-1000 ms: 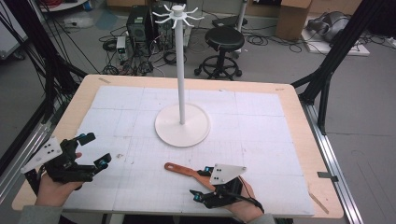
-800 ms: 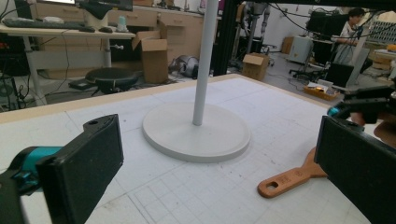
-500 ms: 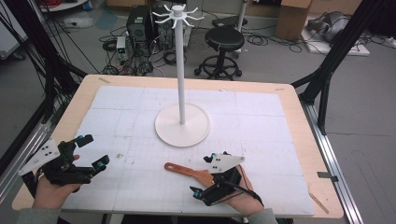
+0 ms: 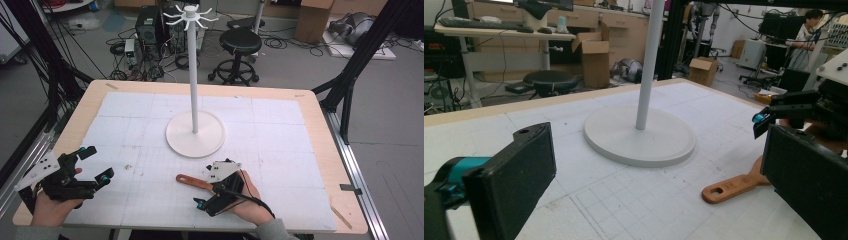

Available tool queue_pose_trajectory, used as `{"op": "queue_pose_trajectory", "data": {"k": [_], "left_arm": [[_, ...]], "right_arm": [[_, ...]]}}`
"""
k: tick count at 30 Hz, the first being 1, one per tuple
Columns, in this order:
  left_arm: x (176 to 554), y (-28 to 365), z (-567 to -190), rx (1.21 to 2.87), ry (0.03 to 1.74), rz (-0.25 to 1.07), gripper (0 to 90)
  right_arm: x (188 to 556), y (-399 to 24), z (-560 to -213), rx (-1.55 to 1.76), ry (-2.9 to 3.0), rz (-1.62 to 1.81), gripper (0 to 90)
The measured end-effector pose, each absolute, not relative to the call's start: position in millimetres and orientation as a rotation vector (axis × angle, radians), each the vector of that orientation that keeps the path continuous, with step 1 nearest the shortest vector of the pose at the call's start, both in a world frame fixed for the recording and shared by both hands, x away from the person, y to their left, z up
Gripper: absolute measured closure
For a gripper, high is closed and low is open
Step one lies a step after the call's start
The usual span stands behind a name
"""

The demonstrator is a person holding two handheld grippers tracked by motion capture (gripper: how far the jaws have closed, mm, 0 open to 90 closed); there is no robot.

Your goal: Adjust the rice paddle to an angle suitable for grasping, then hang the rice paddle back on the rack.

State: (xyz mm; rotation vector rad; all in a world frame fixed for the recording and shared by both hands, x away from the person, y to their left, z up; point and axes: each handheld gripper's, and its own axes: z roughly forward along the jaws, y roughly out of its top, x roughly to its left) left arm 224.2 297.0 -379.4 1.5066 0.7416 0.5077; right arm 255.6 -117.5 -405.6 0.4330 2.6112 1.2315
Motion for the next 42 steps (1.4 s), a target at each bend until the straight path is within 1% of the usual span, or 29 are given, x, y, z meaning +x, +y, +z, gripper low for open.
{"op": "queue_pose_trajectory", "data": {"k": [6,13,15,20,23,24,25,32,34,39,42], "left_arm": [[223,296,-380,1.509,0.746,0.506,1.8],[221,296,-382,1.508,0.753,0.499,1.8],[222,293,-383,1.514,0.751,0.492,1.8],[223,291,-384,1.525,0.751,0.488,1.8],[220,291,-384,1.528,0.747,0.49,1.8],[219,292,-384,1.528,0.749,0.491,1.8],[218,293,-384,1.527,0.752,0.492,1.8],[207,301,-385,1.525,0.779,0.513,1.8],[204,302,-385,1.524,0.785,0.517,1.8],[200,304,-385,1.529,0.788,0.525,1.8],[197,307,-385,1.529,0.796,0.529,1.8]], "right_arm": [[265,-113,-409,0.442,2.633,1.222,0.2],[266,-105,-413,0.423,2.661,1.176,0.5],[268,-103,-414,0.421,2.673,1.159,3.8],[274,-101,-416,0.441,2.69,1.14,4.6],[279,-101,-418,0.451,2.711,1.116,8.0],[280,-102,-419,0.447,2.721,1.115,12.3],[281,-102,-419,0.436,2.729,1.115,14.8],[291,-99,-421,0.46,2.769,1.057,17.5],[293,-97,-421,0.466,2.783,1.037,20.7],[297,-93,-421,0.469,2.821,0.975,25.1],[299,-93,-422,0.466,2.822,0.948,30.7]]}}
